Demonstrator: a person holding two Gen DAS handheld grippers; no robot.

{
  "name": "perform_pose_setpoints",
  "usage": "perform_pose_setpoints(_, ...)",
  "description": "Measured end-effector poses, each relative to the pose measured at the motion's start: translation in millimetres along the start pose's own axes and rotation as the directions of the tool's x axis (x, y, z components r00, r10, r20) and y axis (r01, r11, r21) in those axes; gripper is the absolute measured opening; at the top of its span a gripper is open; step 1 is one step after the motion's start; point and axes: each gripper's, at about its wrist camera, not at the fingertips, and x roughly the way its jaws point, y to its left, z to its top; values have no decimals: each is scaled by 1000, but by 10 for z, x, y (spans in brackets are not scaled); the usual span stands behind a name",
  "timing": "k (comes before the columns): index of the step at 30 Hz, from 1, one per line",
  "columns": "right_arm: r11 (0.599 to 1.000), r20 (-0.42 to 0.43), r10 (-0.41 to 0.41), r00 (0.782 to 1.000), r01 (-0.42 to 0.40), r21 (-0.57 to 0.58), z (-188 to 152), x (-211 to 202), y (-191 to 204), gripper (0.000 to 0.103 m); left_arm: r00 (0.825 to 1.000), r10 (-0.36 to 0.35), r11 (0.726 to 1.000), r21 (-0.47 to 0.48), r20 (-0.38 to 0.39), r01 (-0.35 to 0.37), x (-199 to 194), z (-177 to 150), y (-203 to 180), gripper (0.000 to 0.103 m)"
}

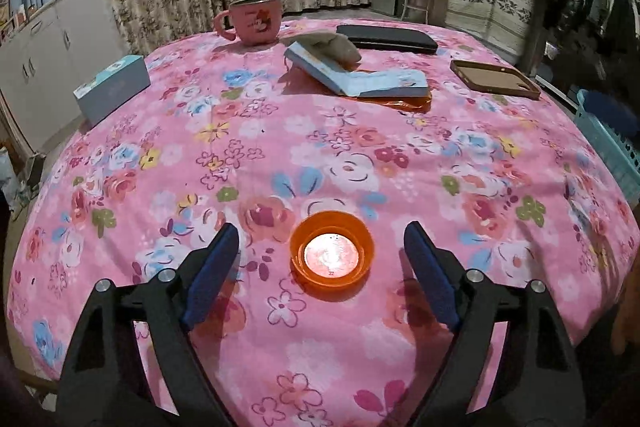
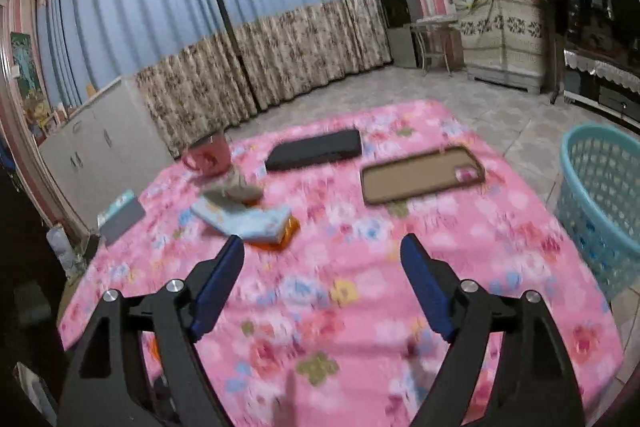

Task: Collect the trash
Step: 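Return to the table and grasp the orange plastic cup with the left tool, then grasp the beige napkin on the book with the right tool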

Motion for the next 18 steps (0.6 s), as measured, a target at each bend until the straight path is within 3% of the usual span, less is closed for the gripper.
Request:
perform_pose_setpoints(4,1000,-19,19,1000,-19,3,-9,23,12,79,1000,-8,1000,-14,-8,8,58,16,-6,73)
perform_pose_setpoints(9,1000,-25,18,1000,-19,-17,-19,37,44,79,1000,6,1000,11,14,-6,51,23,-47,39)
perform_pose_setpoints(13,999,-33,16,999,-17,-27,-27,62,67,79,1000,-17,1000,-18,17,18,28,45,12,38)
perform_pose_setpoints(18,996,-28,25,999,-27,-80,22,78,158,79,996,-21,998,-50,89,25,-181,250,132,38)
